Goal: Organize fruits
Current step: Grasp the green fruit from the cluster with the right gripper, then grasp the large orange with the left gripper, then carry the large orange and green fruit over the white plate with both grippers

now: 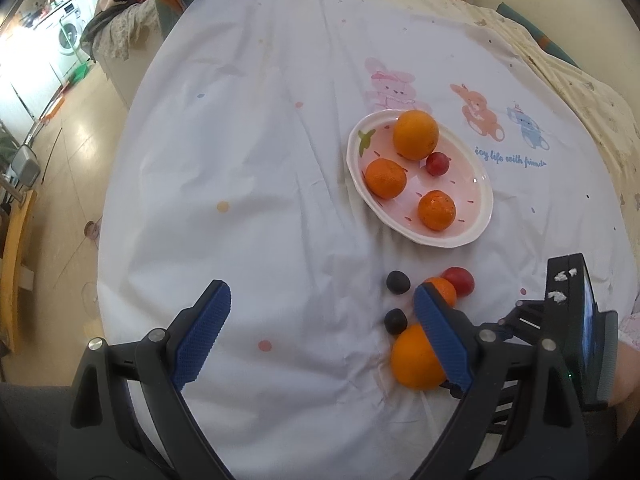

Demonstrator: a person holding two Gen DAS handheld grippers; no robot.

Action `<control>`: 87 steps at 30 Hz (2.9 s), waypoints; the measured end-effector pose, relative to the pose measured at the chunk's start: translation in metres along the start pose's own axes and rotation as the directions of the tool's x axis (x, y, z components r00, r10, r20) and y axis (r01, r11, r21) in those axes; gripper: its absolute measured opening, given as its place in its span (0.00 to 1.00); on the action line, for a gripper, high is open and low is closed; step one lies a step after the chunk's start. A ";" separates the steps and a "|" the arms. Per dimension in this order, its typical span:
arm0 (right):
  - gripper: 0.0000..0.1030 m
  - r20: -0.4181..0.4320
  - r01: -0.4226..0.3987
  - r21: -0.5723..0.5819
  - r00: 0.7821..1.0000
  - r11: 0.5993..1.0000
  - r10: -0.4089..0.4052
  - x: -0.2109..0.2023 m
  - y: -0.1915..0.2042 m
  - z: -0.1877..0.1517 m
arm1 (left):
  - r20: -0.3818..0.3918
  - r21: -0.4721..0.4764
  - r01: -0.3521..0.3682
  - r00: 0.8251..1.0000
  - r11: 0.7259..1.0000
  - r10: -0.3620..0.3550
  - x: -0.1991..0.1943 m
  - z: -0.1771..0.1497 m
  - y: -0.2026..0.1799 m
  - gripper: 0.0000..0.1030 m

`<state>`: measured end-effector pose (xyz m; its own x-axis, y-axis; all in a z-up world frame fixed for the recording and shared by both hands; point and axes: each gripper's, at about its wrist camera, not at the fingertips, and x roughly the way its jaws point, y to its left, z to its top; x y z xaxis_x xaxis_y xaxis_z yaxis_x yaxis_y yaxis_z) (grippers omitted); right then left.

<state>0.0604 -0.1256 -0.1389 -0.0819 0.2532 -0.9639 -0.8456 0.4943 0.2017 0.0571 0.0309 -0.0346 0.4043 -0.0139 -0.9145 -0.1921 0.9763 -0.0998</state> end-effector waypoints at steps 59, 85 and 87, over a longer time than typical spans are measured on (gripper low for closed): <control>0.31 0.467 -0.079 0.581 0.848 0.810 -0.252 -0.155 -0.058 -0.071 | -0.298 0.162 0.037 0.955 0.986 0.014 0.076 -0.071 -0.093 0.68; 0.31 0.504 -0.090 0.537 0.832 0.839 -0.234 -0.163 -0.041 -0.063 | -0.094 0.141 -0.023 0.995 0.990 0.036 -0.006 -0.018 -0.048 0.48; 0.31 0.501 -0.093 0.543 0.834 0.835 -0.233 -0.162 -0.043 -0.063 | -0.059 0.133 -0.039 0.997 0.990 0.047 -0.013 -0.005 -0.041 0.48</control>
<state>0.0765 -0.2400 -0.0021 0.3927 0.5125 -0.7637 -0.4118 0.8404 0.3522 0.0549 -0.0104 -0.0203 0.3414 0.0195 -0.9397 -0.0868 0.9962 -0.0109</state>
